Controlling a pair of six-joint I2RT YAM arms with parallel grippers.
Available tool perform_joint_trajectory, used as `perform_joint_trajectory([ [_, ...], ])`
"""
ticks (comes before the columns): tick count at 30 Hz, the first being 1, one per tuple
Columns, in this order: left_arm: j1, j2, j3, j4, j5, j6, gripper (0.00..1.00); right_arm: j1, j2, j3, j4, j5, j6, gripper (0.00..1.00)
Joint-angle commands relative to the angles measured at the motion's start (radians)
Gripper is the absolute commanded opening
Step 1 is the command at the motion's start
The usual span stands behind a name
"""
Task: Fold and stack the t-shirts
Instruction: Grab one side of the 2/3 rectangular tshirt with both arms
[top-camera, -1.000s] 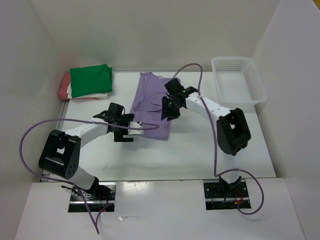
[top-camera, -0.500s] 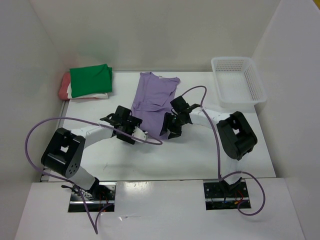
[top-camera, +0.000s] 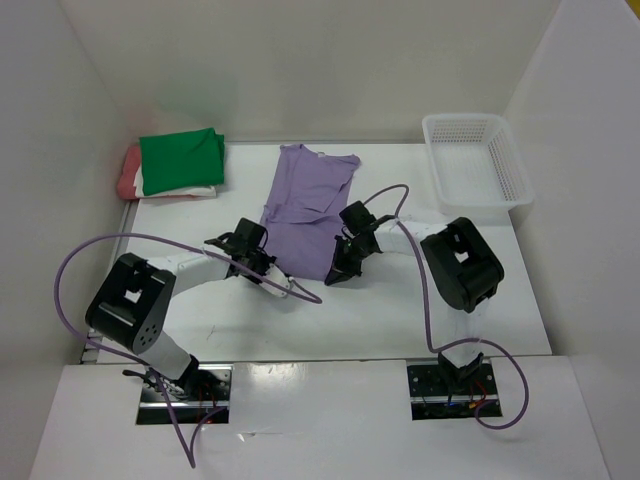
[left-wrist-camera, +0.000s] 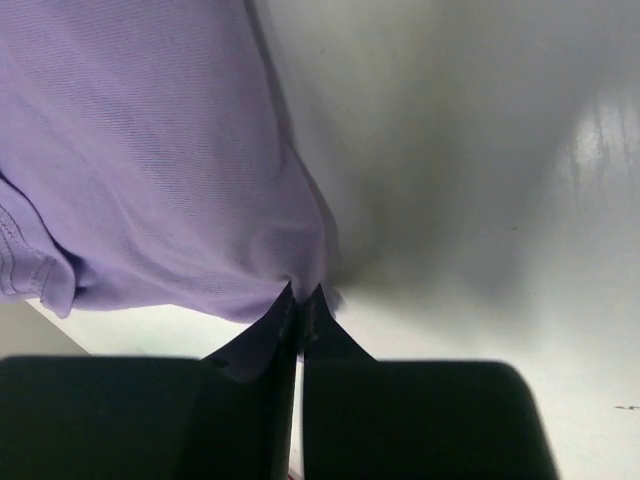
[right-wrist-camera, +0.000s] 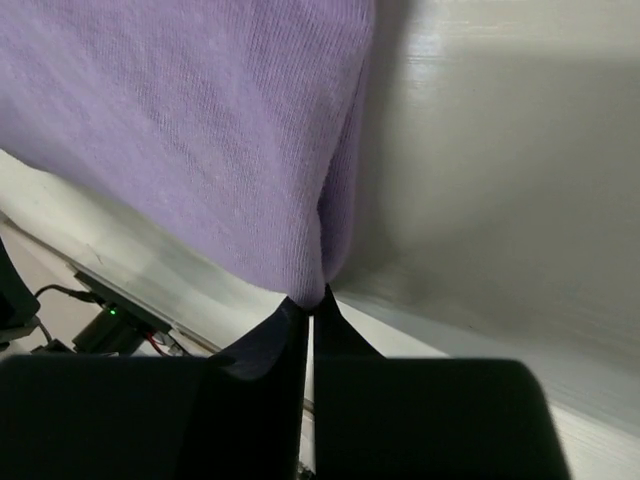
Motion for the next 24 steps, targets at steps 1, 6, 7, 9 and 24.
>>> perform_joint_trajectory([
  [1,-0.014,0.014,-0.013,-0.075,0.033,-0.013,0.0,-0.004,0.002,-0.012,0.041,-0.003,-0.017,0.0],
  [6,-0.12,-0.03,0.015,-0.15,0.061,-0.157,0.0,-0.013,-0.044,-0.012,-0.018,-0.012,-0.094,0.0],
  [7,-0.14,-0.046,0.015,-0.166,0.061,-0.185,0.0,-0.013,-0.044,-0.012,-0.05,-0.012,-0.107,0.0],
  [9,-0.189,-0.06,-0.013,-0.198,0.035,-0.264,0.0,-0.013,-0.082,-0.03,-0.075,0.003,-0.143,0.0],
  [24,-0.339,-0.159,0.002,-0.47,0.035,-0.582,0.0,-0.024,-0.295,-0.22,-0.211,-0.081,-0.232,0.0],
])
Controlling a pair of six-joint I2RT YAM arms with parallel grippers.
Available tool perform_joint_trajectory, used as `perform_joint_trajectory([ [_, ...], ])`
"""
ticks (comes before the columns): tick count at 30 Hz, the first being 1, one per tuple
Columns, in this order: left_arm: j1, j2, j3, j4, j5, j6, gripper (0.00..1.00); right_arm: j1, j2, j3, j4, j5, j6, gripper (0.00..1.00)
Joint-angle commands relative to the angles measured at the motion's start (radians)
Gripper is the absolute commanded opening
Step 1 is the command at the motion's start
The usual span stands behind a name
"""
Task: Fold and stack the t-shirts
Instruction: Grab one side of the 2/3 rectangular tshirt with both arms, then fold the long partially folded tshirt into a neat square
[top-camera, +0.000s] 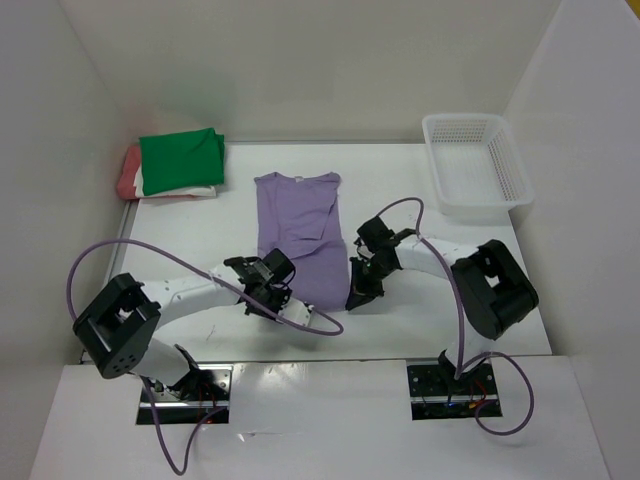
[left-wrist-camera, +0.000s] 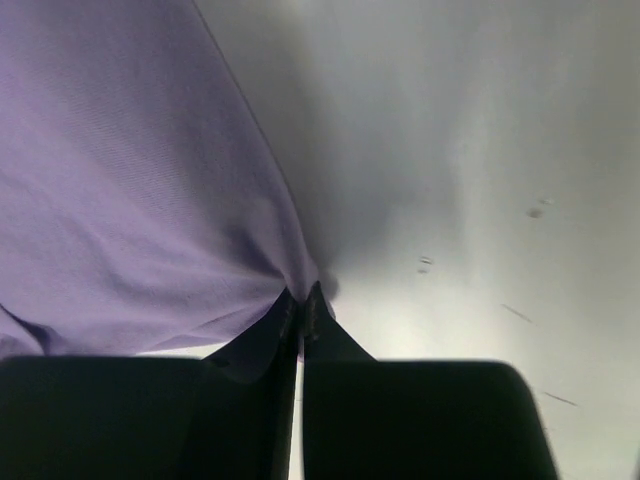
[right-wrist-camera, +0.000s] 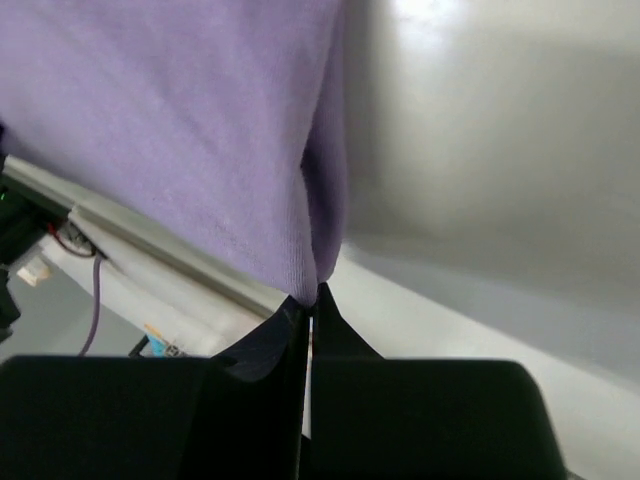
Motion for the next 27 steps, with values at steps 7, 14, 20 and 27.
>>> perform_joint_trajectory([
  [7,-0.007,-0.085,0.141,-0.287,0.048,-0.159,0.0,-0.004,-0.16,0.093,-0.206,-0.076,-0.064,0.0],
  [14,0.064,-0.137,0.383,-0.46,0.08,-0.211,0.0,-0.004,-0.223,0.248,-0.377,-0.139,-0.064,0.0],
  [20,0.095,-0.128,0.53,-0.606,0.19,-0.277,0.0,0.005,-0.242,0.34,-0.479,-0.172,-0.064,0.0],
  [27,0.151,-0.086,0.72,-0.712,0.276,-0.363,0.0,0.005,-0.263,0.473,-0.654,-0.191,-0.064,0.0],
])
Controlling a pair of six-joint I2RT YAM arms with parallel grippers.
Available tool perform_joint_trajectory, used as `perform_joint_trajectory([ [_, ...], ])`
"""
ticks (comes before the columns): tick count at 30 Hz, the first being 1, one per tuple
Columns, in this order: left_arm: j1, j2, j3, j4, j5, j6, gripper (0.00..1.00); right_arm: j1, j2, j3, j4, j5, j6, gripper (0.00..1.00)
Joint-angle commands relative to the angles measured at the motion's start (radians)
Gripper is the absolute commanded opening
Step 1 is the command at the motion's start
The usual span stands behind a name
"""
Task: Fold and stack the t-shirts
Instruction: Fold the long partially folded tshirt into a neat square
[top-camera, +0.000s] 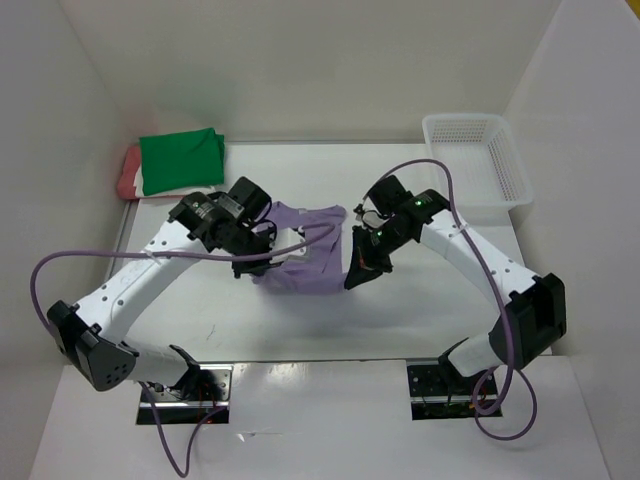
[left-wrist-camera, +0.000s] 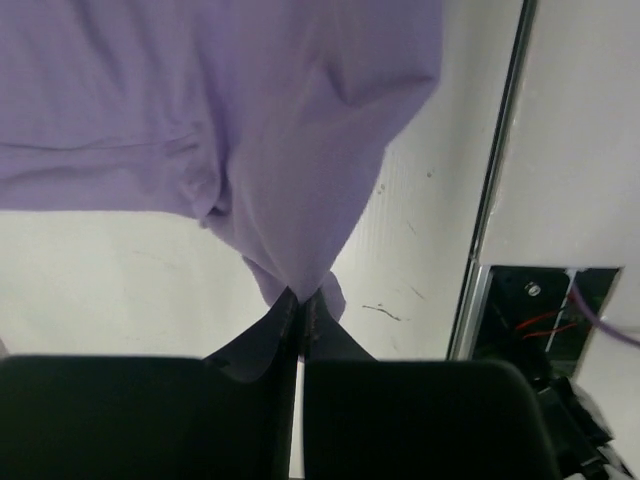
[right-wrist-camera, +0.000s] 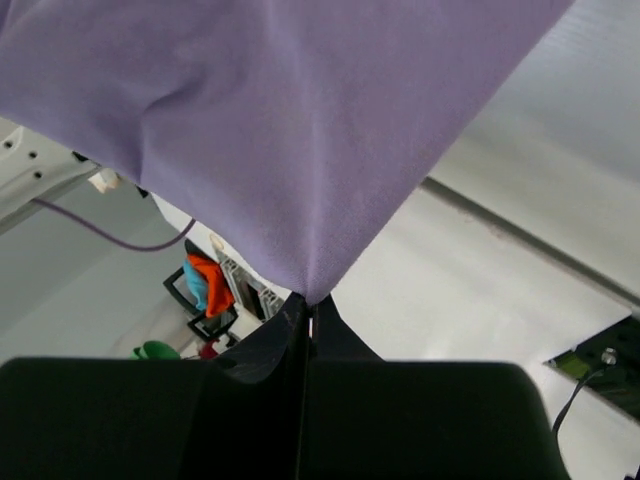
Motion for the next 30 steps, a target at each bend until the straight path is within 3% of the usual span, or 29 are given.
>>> perform_joint_trajectory([
  [1,0.037,0.01,0.098,-0.074,0.078,-0.079,0.0,0.005,-0.036,0.1,-0.131,-0.041,-0.018,0.0],
  [5,0.108,0.071,0.144,-0.048,0.078,-0.079,0.0,-0.012,0.013,0.131,-0.07,-0.104,-0.018,0.0],
  [14,0.276,0.243,0.156,0.244,0.027,-0.081,0.0,-0.138,0.338,0.277,0.009,-0.272,-0.197,0.0],
  [19,0.305,0.287,0.113,0.401,-0.025,-0.099,0.0,-0.211,0.458,0.319,0.059,-0.305,-0.217,0.0],
  [30,0.327,0.338,0.026,0.69,-0.099,-0.078,0.0,-0.25,0.644,0.459,0.157,-0.336,-0.193,0.0],
])
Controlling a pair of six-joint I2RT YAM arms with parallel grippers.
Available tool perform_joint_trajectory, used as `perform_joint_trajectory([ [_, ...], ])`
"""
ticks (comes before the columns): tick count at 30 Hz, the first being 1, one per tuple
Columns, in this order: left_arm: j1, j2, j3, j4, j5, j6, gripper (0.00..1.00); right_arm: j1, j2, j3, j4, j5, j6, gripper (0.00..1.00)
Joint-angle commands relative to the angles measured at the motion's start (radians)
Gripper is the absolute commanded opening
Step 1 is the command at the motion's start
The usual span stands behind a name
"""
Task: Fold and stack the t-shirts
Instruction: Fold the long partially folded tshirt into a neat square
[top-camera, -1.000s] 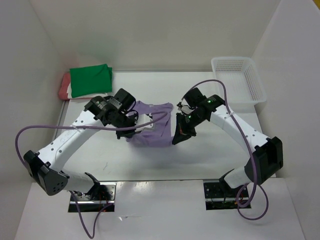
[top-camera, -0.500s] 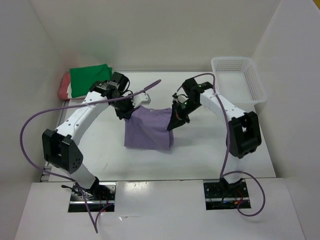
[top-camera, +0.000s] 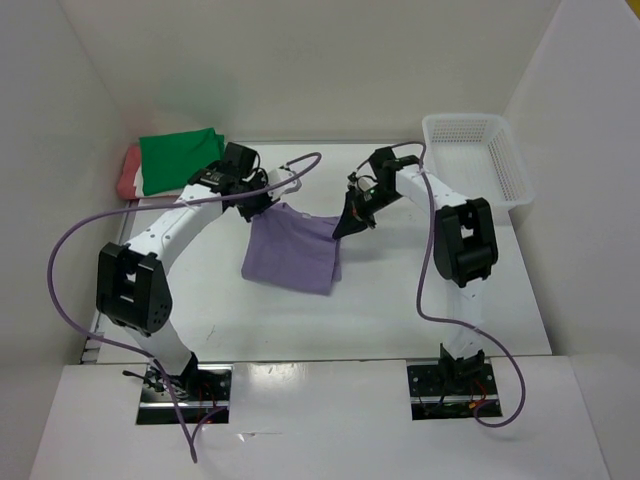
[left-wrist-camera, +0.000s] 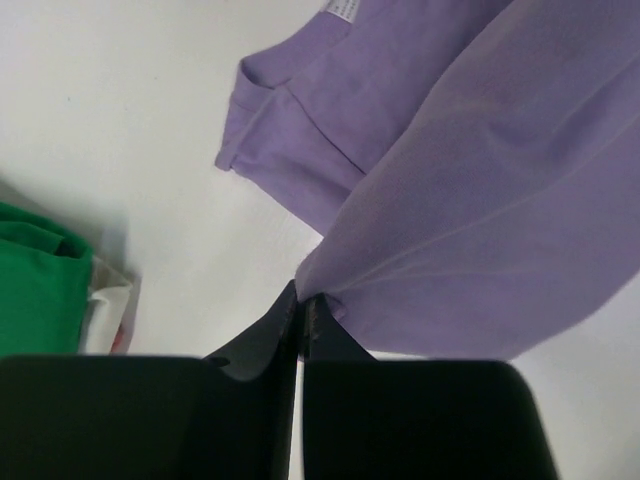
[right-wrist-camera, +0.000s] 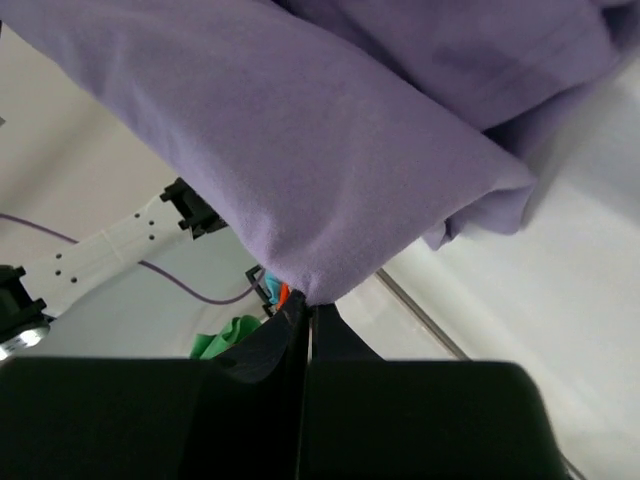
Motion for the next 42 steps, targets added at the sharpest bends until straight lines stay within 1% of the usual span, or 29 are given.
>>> perform_joint_trajectory([
  [1,0.006,0.026,-0.022,0.172,-0.012,-0.007,0.0,-0.021,0.063,0.07,0.069,-0.04,0.0,0.0],
  [3,0.006,0.037,-0.05,0.218,-0.035,-0.007,0.0,-0.03,0.086,0.091,0.079,-0.04,0.01,0.0],
  [4,0.006,0.037,-0.059,0.268,-0.055,0.006,0.0,-0.042,0.095,0.104,0.098,-0.049,0.022,0.0],
  [7,0.006,0.086,-0.059,0.336,-0.075,0.015,0.0,-0.068,0.121,0.113,0.161,-0.049,0.077,0.0],
  [9,0.006,0.118,-0.024,0.336,-0.075,0.015,0.0,-0.078,0.13,0.113,0.216,-0.049,0.106,0.0],
  [12,0.015,0.23,0.118,0.254,-0.056,-0.003,0.0,-0.088,0.153,0.113,0.243,-0.049,0.129,0.0],
  [14,0.026,0.287,0.183,0.244,-0.043,-0.016,0.02,-0.098,0.166,0.113,0.257,-0.023,0.14,0.0],
  [15,0.026,0.287,0.183,0.244,-0.043,-0.016,0.02,-0.108,0.166,0.113,0.281,-0.014,0.149,0.0],
  [18,0.026,0.31,0.172,0.271,-0.023,-0.025,0.09,-0.127,0.184,0.113,0.316,0.028,0.175,0.01],
  [19,0.026,0.325,0.172,0.284,-0.023,-0.034,0.11,-0.127,0.195,0.113,0.345,0.042,0.175,0.07],
  [21,0.026,0.351,0.172,0.318,-0.023,-0.051,0.23,-0.139,0.207,0.113,0.376,0.092,0.207,0.18],
  [22,0.026,0.369,0.172,0.328,-0.023,-0.068,0.28,-0.15,0.219,0.113,0.416,0.109,0.218,0.28],
  [23,0.026,0.379,0.172,0.339,-0.032,-0.079,0.34,-0.15,0.219,0.125,0.433,0.126,0.227,0.31],
  [24,0.026,0.4,0.182,0.362,-0.047,-0.091,0.53,-0.159,0.23,0.134,0.447,0.152,0.24,0.35],
  [25,0.026,0.411,0.191,0.362,-0.059,-0.103,0.61,-0.168,0.23,0.153,0.46,0.164,0.24,0.39],
  [26,0.026,0.42,0.224,0.362,-0.072,-0.141,0.66,-0.168,0.23,0.163,0.47,0.183,0.24,0.41],
  [28,0.055,0.429,0.269,0.362,-0.082,-0.193,0.72,-0.168,0.207,0.188,0.47,0.273,0.24,0.41],
  [29,0.069,0.429,0.295,0.326,-0.072,-0.245,0.77,-0.168,0.192,0.2,0.444,0.307,0.229,0.41],
  [30,0.098,0.429,0.339,0.309,-0.041,-0.272,0.79,-0.168,0.173,0.2,0.425,0.368,0.208,0.41],
  [31,0.111,0.417,0.358,0.29,-0.02,-0.293,0.81,-0.139,0.129,0.181,0.41,0.394,0.198,0.41],
  [32,0.124,0.408,0.37,0.238,0.009,-0.309,0.83,-0.127,0.103,0.156,0.398,0.42,0.198,0.41],
  [33,0.135,0.394,0.381,0.203,0.046,-0.309,0.88,-0.111,0.075,0.124,0.389,0.446,0.189,0.41],
  [34,0.147,0.394,0.381,0.166,0.125,-0.309,0.89,-0.081,0.022,0.045,0.388,0.486,0.189,0.41],
  [35,0.147,0.385,0.381,0.099,0.166,-0.309,0.91,-0.067,-0.003,0.004,0.407,0.496,0.198,0.41],
  [36,0.147,0.376,0.372,0.076,0.199,-0.309,0.95,-0.055,-0.024,-0.076,0.421,0.496,0.207,0.43],
  [37,0.158,0.376,0.354,0.062,0.253,-0.309,0.97,-0.044,-0.043,-0.112,0.436,0.496,0.223,0.46],
  [38,0.158,0.364,0.3,0.061,0.273,-0.309,0.99,-0.024,-0.058,-0.143,0.451,0.496,0.25,0.49],
  [39,0.168,0.348,0.271,0.061,0.289,-0.319,0.99,-0.015,-0.069,-0.189,0.476,0.496,0.261,0.54],
  [42,0.181,0.337,0.179,0.098,0.307,-0.358,0.99,0.022,-0.048,-0.231,0.502,0.478,0.283,0.6],
])
